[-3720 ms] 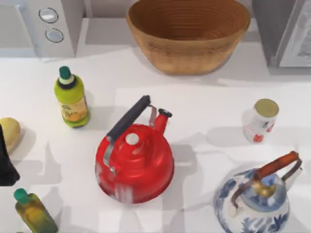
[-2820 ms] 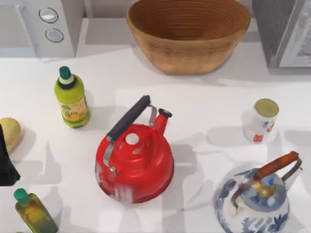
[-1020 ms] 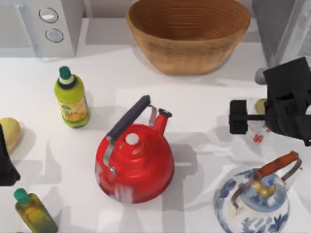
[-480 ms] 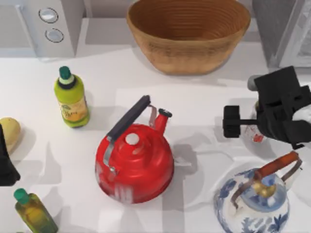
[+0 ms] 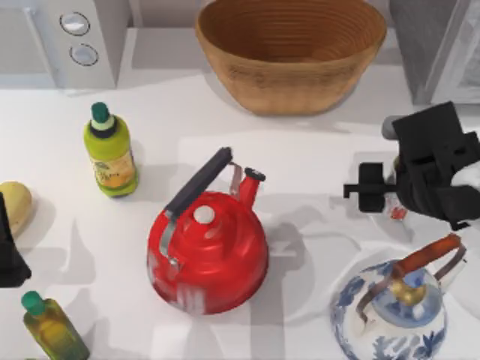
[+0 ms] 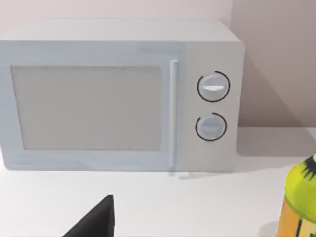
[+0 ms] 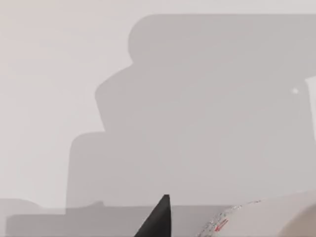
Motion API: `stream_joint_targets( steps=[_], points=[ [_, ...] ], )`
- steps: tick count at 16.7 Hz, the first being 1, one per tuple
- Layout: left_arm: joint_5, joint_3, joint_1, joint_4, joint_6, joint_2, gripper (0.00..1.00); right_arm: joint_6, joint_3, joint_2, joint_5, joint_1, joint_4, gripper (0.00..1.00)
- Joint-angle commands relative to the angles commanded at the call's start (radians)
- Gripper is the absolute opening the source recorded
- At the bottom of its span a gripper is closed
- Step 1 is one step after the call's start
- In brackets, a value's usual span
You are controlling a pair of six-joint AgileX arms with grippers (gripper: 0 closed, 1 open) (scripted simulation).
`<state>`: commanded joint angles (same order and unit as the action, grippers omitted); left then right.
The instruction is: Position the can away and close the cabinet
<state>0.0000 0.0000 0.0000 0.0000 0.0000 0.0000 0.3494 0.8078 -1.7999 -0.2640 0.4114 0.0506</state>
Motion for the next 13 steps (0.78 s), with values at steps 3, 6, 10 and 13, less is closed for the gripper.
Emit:
stream_joint_targets(
  steps=[3, 6, 10, 13],
  points=[
    [0.0, 0.0, 0.0, 0.0, 0.0, 0.0, 1.0, 0.0, 0.0, 0.0, 0.0, 0.0, 0.0, 0.25],
    [0.0, 0.0, 0.0, 0.0, 0.0, 0.0, 1.0, 0.0, 0.0, 0.0, 0.0, 0.0, 0.0, 0.02],
    [0.0, 0.0, 0.0, 0.0, 0.0, 0.0, 1.0, 0.0, 0.0, 0.0, 0.0, 0.0, 0.0, 0.0],
    [0.0, 0.0, 0.0, 0.0, 0.0, 0.0, 1.0, 0.0, 0.0, 0.0, 0.0, 0.0, 0.0, 0.0]
  ],
)
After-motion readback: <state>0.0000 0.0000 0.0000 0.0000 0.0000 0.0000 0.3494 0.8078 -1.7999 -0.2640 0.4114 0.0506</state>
